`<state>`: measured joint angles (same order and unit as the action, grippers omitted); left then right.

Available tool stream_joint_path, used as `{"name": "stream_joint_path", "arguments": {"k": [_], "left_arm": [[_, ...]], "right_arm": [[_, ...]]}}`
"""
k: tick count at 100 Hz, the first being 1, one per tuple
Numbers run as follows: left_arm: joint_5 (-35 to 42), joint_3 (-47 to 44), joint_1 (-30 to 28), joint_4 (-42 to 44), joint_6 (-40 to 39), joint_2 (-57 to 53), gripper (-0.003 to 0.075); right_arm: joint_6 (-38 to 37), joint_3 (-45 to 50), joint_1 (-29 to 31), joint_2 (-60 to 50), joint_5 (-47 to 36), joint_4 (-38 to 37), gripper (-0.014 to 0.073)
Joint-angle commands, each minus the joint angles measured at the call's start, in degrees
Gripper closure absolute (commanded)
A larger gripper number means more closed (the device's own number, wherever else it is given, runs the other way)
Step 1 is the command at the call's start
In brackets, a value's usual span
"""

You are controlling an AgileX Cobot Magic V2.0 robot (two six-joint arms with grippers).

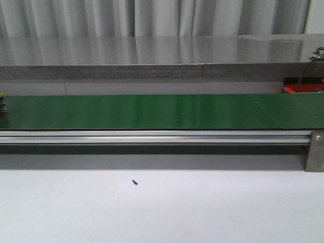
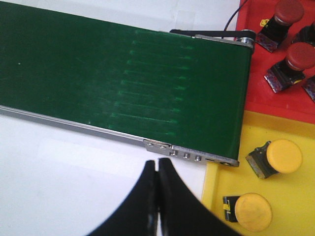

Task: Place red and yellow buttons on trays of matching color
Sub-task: 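Set the yellow button on the near end of the green belt, then move the left gripper back and grasp the last yellow button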

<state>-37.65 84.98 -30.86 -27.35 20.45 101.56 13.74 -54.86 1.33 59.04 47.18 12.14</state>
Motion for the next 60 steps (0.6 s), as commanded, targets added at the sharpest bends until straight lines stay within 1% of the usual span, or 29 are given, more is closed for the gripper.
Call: {"name": "stream_joint_path", "arguments": {"k": [1, 28, 60], "left_arm": [[1.92, 4.78, -0.97, -1.51, -0.45, 1.21, 0.0204], [-1.26, 14.11, -1.47, -1.51, -0.54, 11.51, 0.0204], [-1.25, 21.29, -1.47, -1.29, -3.23, 19.99, 0.0204]], "right_arm": [[0.1, -1.57, 0.0, -1.03, -3.31, 0.01, 0.0653], [0.1, -1.57, 0.0, -1.03, -3.31, 0.01, 0.0653], [0.1, -1.57, 0.0, -1.03, -3.31, 0.01, 0.0653]]}}
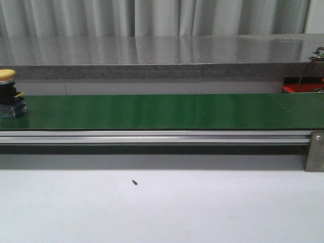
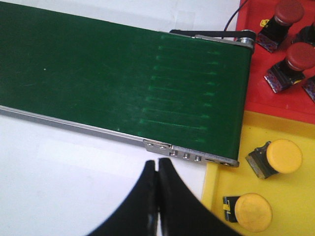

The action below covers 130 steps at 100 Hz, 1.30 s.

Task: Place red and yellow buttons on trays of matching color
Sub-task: 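Move the left gripper back and grasp the last yellow button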

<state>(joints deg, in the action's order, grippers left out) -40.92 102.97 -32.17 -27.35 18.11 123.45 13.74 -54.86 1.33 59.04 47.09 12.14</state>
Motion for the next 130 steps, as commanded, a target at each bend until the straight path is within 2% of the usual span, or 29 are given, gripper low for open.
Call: {"name": "stream_joint_path", "arguments": {"k": [1, 34, 120, 130], "left_arm": [[2.02, 3.43, -0.16, -1.29, -0.88, -1.73, 0.0204], [5.15, 5.2, -0.16, 5.68, -4.05, 0.04, 0.0204], [9.08, 11.07, -0.16, 3.22, -4.17, 7.83, 0.0204], [9.73, 11.07, -0.16, 3.1, -4.17, 7.83, 0.0229]], "right_arm": [[0.1, -1.57, 0.0, -1.03, -3.22, 0.01, 0.0653], [0.1, -1.57, 0.0, -1.03, -3.22, 0.01, 0.0653], [0.1, -1.57, 0.0, -1.03, -3.22, 0.01, 0.0653], [0.1, -1.57, 0.0, -1.03, -3.22, 0.01, 0.0653]]}}
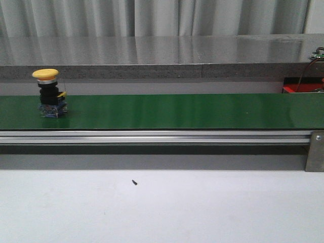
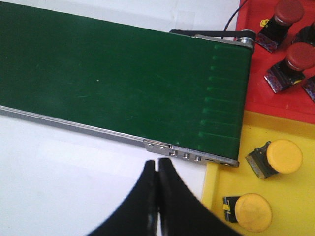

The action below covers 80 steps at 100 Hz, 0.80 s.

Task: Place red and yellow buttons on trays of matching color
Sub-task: 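Move the left gripper back and grasp the last yellow button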

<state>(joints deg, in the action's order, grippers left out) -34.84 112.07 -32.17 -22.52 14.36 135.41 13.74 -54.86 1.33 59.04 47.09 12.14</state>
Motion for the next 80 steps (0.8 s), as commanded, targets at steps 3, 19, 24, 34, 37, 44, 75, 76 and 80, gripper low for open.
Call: {"name": "stream_joint_path", "arguments": {"k": [3, 19, 24, 34, 37, 44, 75, 76, 80], "left_arm": [[3.79, 1.97, -0.16, -1.89, -0.43, -4.12, 0.0251], [3.99, 1.97, -0.16, -3.07, -0.43, -4.12, 0.0466], [4.11, 1.97, -0.16, -3.33, -0.43, -4.12, 0.0535], [3.89, 1.97, -0.16, -3.33, -0.43, -4.23, 0.0651], [3.68, 1.97, -0.16, -3.33, -0.43, -4.23, 0.0684], [2.28, 1.97, -0.16, -3.33, -0.43, -4.78, 0.0737], [-6.47, 1.97, -0.16, -4.44, 0.84, -11.7, 0.0739], [-6.88, 1.97, -0.16, -4.56, 0.84, -12.16, 0.0739], [-8.17, 1.97, -0.16, -5.25, 1.51, -13.55, 0.0739]], "right_arm": [[0.1, -1.57, 0.0, -1.03, -3.22, 0.01, 0.0653], [0.1, -1.57, 0.0, -1.03, -3.22, 0.01, 0.0653], [0.1, -1.57, 0.0, -1.03, -3.22, 0.01, 0.0653], [0.1, -1.57, 0.0, -1.03, -3.22, 0.01, 0.0653], [0.1, -1.57, 0.0, -1.03, -3.22, 0.01, 0.0653], [0.1, -1.57, 0.0, -1.03, -3.22, 0.01, 0.0653], [0.1, -1.57, 0.0, -1.03, -3.22, 0.01, 0.0653], [0.1, -1.57, 0.0, -1.03, -3.22, 0.01, 0.0653], [0.1, -1.57, 0.0, -1.03, -3.22, 0.01, 0.0653]]}}
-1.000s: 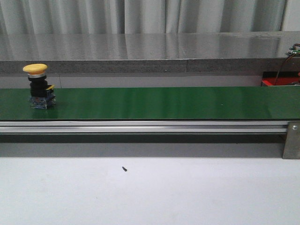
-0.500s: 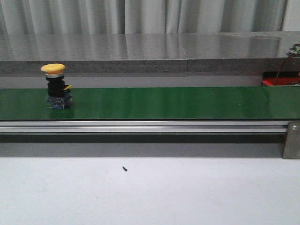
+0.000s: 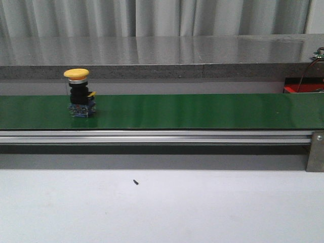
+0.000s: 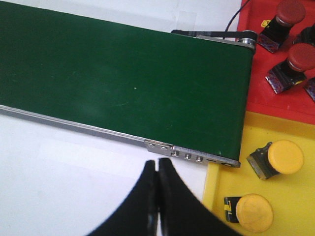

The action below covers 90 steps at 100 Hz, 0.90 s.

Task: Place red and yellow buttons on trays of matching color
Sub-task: 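Move the left gripper back and grasp the last yellow button, then place the last yellow button on the belt behind the first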

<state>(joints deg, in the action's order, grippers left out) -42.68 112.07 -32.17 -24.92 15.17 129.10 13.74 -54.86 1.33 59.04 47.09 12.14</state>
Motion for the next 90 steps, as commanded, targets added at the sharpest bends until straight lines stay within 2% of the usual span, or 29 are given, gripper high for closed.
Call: {"name": "stream_joint_path", "arguments": {"k": [1, 27, 39, 70, 90], "left_arm": [[-0.55, 1.97, -0.16, -2.85, 0.7, -7.49, 0.0739], [-7.13, 1.19, 0.12, -3.98, 0.94, -16.42, 0.0739], [-8.35, -2.27, 1.23, -4.11, 3.14, -21.43, 0.0739], [-1.64, -23.78, 6.59, -4.11, 5.7, -37.07, 0.0739], [3.73, -36.17, 11.5, -4.2, 8.1, -41.56, 0.0739]], "right_arm": [[0.1, -1.57, 0.0, -1.03, -3.22, 0.01, 0.0653], [0.1, -1.57, 0.0, -1.03, -3.22, 0.01, 0.0653], [0.1, -1.57, 0.0, -1.03, -3.22, 0.01, 0.0653], [0.1, -1.57, 0.0, -1.03, -3.22, 0.01, 0.0653], [0.1, -1.57, 0.0, -1.03, -3.22, 0.01, 0.0653]]}}
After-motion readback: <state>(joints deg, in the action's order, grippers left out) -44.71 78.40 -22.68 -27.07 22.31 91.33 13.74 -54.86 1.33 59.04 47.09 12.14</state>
